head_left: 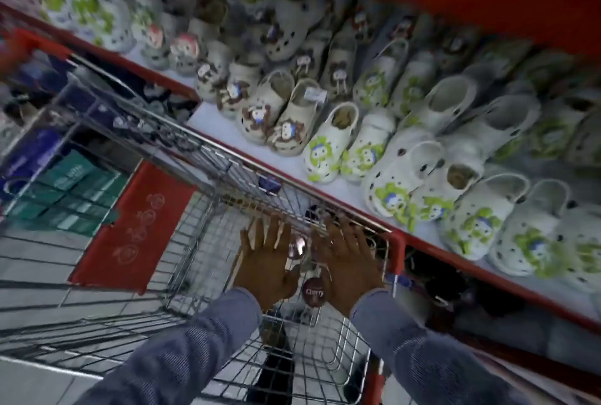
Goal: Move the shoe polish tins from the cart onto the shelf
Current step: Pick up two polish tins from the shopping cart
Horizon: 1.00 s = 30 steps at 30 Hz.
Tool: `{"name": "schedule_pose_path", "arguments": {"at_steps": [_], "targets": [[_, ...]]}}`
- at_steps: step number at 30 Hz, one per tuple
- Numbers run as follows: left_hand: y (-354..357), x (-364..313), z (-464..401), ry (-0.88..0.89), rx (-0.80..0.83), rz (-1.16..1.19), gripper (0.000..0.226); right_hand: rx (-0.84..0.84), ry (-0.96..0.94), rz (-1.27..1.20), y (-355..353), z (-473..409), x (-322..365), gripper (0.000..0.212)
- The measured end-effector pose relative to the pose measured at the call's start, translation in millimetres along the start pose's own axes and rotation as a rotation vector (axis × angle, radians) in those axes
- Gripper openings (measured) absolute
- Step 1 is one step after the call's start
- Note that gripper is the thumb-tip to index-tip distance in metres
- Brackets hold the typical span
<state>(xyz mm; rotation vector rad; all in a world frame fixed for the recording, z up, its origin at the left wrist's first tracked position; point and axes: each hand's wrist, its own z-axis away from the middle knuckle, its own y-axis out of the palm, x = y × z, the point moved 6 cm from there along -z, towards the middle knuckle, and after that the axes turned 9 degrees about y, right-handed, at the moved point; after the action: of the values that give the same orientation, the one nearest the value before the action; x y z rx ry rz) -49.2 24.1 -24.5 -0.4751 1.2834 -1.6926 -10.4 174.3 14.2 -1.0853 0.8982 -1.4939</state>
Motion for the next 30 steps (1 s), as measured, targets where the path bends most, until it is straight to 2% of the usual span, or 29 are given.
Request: {"name": "schedule_pose_path", "arguments": {"at_steps": [2, 5, 10, 15, 18, 22, 24, 28, 30], "targets": [[33, 11, -17, -0.027, 0.119, 0.098, 0.095, 0.24, 0.059, 0.001, 46, -18, -2, 0.091], [74, 28, -47, -0.029, 0.182, 0.204, 0.086, 0.39, 0.149, 0.023, 96, -49, -14, 0.088], [114, 40, -88, 0.035, 0.15, 0.303, 0.068, 0.453, 0.194, 0.043, 136, -84, -23, 0.078], [139, 37, -115, 0.121, 0.161, 0.284, 0.026, 0.36, 0.212, 0.136, 156, -101, -24, 0.059], [137, 35, -122, 0.165, 0.126, 0.225, 0.024, 0.306, 0.24, 0.107, 157, -106, -25, 0.045], [105, 35, -110, 0.185, 0.09, 0.305, 0.031, 0.278, 0.293, -0.034, 128, -101, -23, 0.054], [74, 36, -94, 0.158, 0.001, 0.333, 0.039, 0.238, 0.304, -0.151, 93, -92, -21, 0.056], [-6, 34, -43, 0.134, -0.13, 0.423, 0.053, 0.189, 0.236, -0.358, -2, -62, -14, 0.059], [-57, 30, -13, 0.147, -0.256, 0.455, 0.058, 0.135, 0.191, -0.419, -58, -44, -10, 0.064]]}}
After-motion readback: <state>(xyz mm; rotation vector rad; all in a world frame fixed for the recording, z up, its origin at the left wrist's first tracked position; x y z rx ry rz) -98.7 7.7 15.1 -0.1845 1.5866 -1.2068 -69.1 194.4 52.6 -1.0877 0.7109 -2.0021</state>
